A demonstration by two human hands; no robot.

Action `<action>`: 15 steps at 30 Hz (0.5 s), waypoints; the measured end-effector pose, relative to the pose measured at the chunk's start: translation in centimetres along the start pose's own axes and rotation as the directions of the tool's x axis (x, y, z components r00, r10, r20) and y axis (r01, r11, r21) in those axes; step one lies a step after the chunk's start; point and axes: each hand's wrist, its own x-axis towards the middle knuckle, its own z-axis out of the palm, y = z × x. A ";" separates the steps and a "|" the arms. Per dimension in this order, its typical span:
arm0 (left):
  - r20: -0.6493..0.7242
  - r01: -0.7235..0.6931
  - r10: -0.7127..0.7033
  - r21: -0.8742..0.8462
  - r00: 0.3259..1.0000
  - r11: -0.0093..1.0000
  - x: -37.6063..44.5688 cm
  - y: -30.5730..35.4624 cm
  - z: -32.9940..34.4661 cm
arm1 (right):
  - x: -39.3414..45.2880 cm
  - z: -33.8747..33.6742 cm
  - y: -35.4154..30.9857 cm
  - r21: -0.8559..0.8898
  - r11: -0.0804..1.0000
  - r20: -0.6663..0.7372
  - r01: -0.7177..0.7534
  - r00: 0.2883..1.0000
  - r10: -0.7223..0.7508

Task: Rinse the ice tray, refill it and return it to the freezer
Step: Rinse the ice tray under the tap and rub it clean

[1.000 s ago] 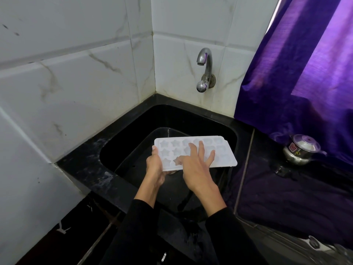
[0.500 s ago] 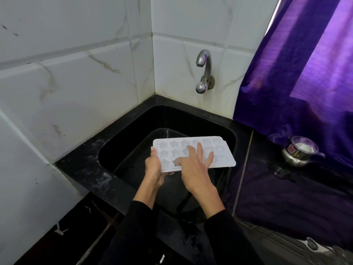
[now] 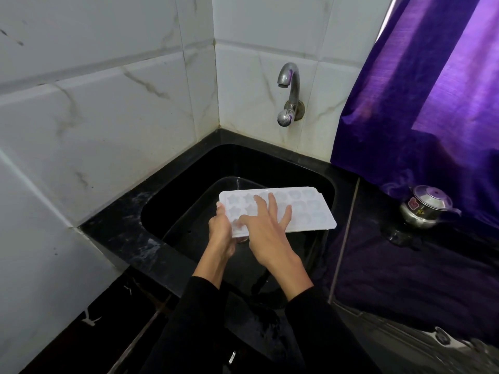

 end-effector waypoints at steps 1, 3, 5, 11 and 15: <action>-0.005 -0.009 0.009 -0.001 1.000 1.000 0.0 0.0 0.0 | 0.1 0.2 -0.1 -0.004 1.000 0.007 0.001 1.000 -0.001; -0.002 -0.019 0.019 -0.001 1.000 1.000 0.0 0.2 0.0 | 0.1 0.6 -0.3 -0.013 1.000 0.011 0.011 1.000 -0.011; 0.000 -0.012 0.012 -0.007 1.000 1.000 -0.2 0.3 0.0 | 0.2 0.9 -0.4 -0.038 0.999 0.006 0.026 1.000 -0.025; 0.000 -0.013 0.013 -0.008 1.000 1.000 -0.2 0.3 0.0 | 0.6 1.0 -0.4 -0.054 0.998 -0.009 0.018 1.000 -0.018; 0.012 -0.005 0.005 -0.008 1.000 1.000 0.2 0.4 -0.1 | 0.6 1.2 -0.4 -0.020 1.000 -0.010 0.018 1.000 -0.018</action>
